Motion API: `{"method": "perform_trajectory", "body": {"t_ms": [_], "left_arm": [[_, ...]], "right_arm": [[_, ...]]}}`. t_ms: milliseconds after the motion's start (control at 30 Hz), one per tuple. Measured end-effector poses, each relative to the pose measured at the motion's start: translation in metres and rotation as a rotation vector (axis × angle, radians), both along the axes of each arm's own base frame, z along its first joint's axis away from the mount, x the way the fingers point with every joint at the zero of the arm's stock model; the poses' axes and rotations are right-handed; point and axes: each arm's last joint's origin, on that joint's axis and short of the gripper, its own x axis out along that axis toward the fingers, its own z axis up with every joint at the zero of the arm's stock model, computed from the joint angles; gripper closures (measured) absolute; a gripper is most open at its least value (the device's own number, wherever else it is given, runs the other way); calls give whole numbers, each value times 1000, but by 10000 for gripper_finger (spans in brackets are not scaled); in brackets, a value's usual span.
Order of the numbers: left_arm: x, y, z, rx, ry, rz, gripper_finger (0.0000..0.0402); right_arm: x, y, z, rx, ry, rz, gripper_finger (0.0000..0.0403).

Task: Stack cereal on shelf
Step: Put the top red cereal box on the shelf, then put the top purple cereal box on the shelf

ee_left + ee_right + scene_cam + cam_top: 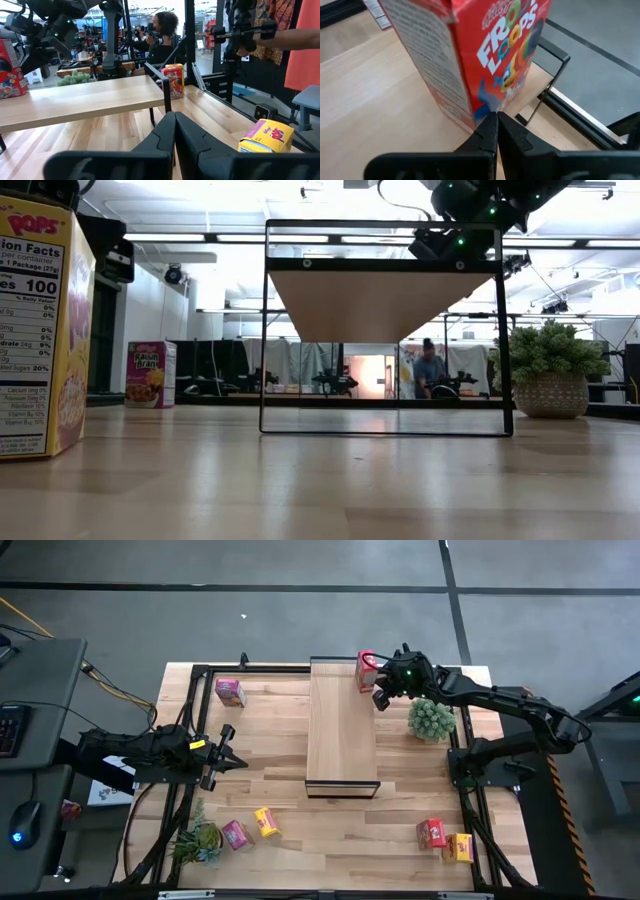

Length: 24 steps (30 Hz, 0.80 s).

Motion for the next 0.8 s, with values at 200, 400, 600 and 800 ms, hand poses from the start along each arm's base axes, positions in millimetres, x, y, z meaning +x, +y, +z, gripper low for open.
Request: {"method": "perform_trajectory", "body": {"t_ms": [200, 400, 600, 800], "left_arm": [[0, 0, 0, 0, 0, 0, 402], [0, 0, 0, 0, 0, 0, 402], [0, 0, 0, 0, 0, 0, 402], [0, 0, 0, 0, 0, 0, 402]], "right_arm": [[1, 1, 0, 18, -15, 18, 403], [1, 1, 0, 36, -25, 34, 403], [-5, 5, 1, 30, 20, 59, 403], [-33, 22, 20, 30, 33, 99, 403]]}}
